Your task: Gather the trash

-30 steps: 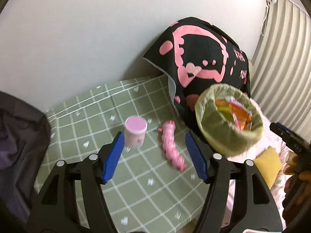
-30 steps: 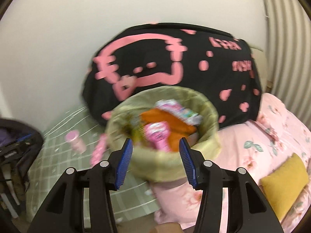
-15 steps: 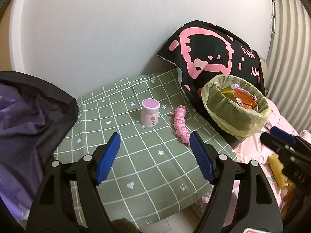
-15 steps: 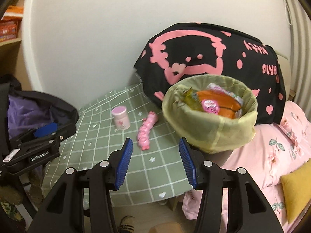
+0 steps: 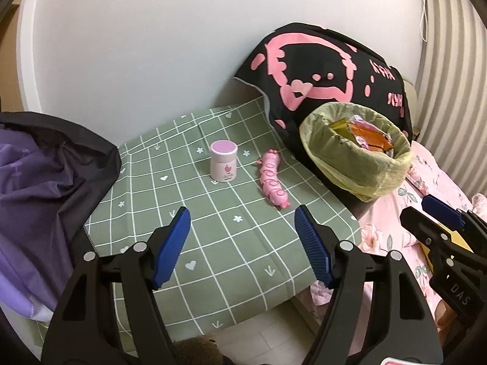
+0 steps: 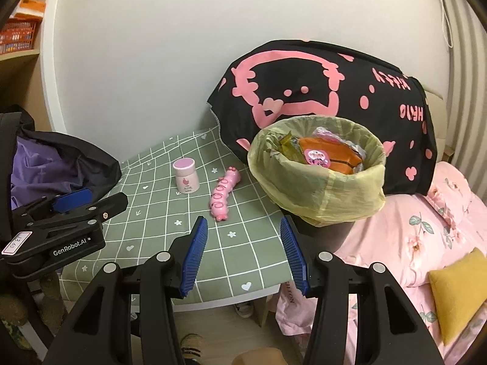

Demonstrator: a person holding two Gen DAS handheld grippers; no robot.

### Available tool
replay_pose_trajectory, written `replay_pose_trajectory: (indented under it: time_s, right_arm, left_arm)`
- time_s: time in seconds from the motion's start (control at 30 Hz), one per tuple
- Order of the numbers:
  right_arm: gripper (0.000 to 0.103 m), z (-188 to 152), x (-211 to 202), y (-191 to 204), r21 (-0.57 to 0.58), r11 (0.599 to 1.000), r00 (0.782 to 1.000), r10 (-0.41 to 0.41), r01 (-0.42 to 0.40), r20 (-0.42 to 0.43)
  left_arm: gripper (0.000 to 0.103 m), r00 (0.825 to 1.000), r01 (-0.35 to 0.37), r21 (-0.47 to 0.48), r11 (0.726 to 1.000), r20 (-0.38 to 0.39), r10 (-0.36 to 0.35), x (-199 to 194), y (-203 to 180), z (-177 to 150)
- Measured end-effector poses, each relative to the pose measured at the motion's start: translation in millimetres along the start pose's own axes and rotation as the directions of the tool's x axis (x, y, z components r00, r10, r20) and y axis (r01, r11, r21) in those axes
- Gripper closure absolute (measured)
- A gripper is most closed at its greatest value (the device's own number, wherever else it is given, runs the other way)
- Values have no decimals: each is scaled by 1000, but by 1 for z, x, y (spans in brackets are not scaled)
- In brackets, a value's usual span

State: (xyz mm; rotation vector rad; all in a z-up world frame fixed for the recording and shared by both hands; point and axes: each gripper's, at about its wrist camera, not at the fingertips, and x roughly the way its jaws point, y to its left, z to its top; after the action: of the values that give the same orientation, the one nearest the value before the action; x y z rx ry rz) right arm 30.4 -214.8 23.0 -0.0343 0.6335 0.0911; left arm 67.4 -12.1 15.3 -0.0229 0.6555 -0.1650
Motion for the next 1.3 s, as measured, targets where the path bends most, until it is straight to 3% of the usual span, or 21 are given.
replay_pose_trajectory:
  time_s: [1.3]
  right_arm:
    - [56,-4,-10,-14,42,999,1000,-28,28,7]
  left_arm:
    - [36,998,60,21,998,9,-60,-4,-13,1]
